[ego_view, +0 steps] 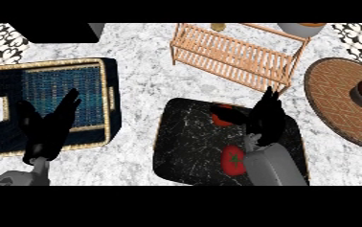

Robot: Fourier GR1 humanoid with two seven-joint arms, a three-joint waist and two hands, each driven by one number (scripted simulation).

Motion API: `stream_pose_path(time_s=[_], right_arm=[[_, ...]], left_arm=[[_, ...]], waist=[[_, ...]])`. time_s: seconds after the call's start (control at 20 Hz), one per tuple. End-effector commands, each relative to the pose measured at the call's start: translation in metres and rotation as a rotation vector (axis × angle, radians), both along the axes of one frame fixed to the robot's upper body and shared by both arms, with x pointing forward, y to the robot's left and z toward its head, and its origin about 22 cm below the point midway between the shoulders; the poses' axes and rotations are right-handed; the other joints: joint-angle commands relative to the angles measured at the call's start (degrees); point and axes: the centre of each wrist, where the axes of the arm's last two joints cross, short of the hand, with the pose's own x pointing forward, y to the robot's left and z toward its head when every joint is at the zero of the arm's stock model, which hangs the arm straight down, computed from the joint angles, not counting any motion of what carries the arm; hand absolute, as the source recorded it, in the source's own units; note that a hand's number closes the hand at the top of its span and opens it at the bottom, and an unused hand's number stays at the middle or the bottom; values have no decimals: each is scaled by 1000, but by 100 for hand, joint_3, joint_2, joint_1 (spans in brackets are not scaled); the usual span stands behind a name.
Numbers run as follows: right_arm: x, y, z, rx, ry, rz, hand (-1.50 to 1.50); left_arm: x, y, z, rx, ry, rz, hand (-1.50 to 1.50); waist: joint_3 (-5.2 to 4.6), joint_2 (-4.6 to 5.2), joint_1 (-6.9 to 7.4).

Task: Pick the bell pepper from the tray and place it in the tiered shelf

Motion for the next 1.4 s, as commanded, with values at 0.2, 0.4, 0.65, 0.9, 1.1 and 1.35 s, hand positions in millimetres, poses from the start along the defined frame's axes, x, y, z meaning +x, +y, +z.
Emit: stream_pose_path(time_s=[0.2,0.4,0.65,0.9,1.1,1.35], right_arm=[[14,5,2,10,70,-167,-150],[18,4,-15,36,151,-78,150],[18,16,-23,56,205,69,150],[22,38,-19,57,107,90,150],[11,67,-20,58,32,261,150],[20,117,23,58,-22,573,150]], left_arm=[[-5,-13,-18,-28,81,-10,0],[-11,-12,-24,-31,77,-16,0],[-3,1,-24,-26,79,-8,0],[-1,-14,-28,-30,94,-14,0],[5,-13,-25,-34,82,-21,0],[8,-23,-19,-33,67,-83,0]], waist=[[-82,80,21],[-80,94,81],[-82,92,34],[-82,90,43],[-80,105,97],[-78,165,470]])
